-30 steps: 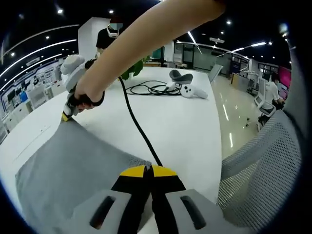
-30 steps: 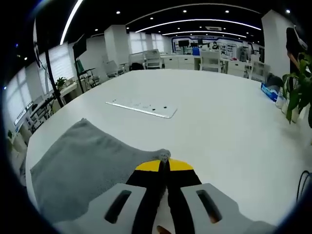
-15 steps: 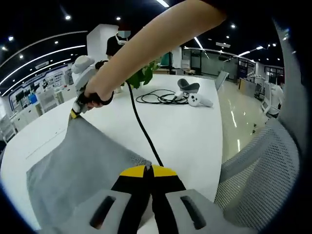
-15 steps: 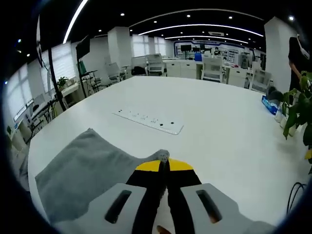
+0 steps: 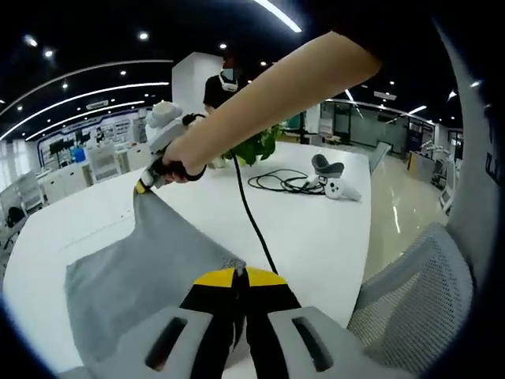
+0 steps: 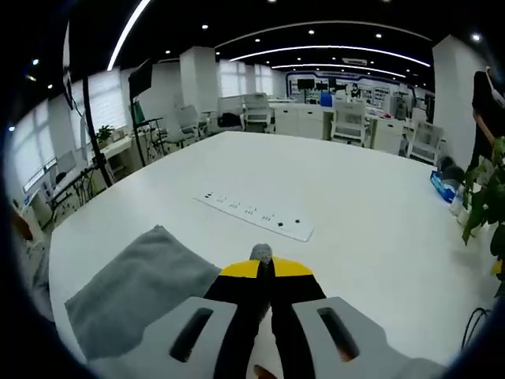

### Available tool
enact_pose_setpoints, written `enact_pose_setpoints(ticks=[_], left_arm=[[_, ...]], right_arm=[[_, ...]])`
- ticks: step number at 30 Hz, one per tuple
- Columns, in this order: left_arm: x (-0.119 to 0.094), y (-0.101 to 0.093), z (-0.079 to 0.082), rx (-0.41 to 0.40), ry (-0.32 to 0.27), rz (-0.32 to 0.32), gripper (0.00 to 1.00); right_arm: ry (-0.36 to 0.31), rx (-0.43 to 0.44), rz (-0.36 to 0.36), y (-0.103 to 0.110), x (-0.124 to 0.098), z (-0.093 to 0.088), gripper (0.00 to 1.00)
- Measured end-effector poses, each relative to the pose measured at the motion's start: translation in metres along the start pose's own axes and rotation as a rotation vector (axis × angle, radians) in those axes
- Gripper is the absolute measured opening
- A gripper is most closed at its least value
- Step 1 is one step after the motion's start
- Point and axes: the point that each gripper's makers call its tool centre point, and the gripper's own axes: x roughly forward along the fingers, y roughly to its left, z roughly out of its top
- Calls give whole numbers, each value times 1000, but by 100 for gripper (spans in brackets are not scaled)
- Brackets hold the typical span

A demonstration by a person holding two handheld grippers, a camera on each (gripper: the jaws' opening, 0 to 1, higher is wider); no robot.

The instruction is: Fold the towel on the table until its edges align and the towel forms a compact rectangular stack.

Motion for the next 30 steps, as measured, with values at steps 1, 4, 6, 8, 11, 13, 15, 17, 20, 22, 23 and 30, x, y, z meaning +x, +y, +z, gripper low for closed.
enact_pose_setpoints(ticks=[1, 4, 6, 8, 11, 13, 15, 17, 20, 22, 23, 30], left_arm=[[-2, 2, 0, 3, 0, 4, 3], [-10, 8, -2, 5, 1, 17, 3], [-15, 13, -4, -3, 0, 30, 3], [-20, 18, -4, -6, -3, 46, 3], [-28, 24, -6, -16, -5, 63, 3], [-33, 29, -10, -25, 4, 77, 3], [-39, 34, -15, -29, 26, 99, 3], [-47, 43, -19, -57, 28, 122, 3], [-58, 56, -24, -94, 29, 155, 3], [-65, 63, -28, -104, 31, 172, 3], [-68, 66, -30, -109, 33, 182, 3], [-84, 80, -37, -130, 38, 206, 3]], right_arm=[[0, -1, 1, 1, 0, 1, 1], [-5, -9, 10, 11, 3, 9, 1], [-12, -10, 16, 18, 4, 15, 1], [-14, -19, 22, 24, 5, 19, 1], [-18, -25, 27, 32, 6, 25, 1], [-17, -36, 34, 38, 8, 27, 1], [-16, -38, 39, 44, 11, 29, 1], [-19, -35, 43, 49, 13, 30, 1], [-22, -34, 48, 58, 16, 33, 1], [-22, -29, 51, 63, 19, 35, 1], [-21, -26, 54, 66, 21, 36, 1], [-28, -25, 73, 88, 28, 44, 1]])
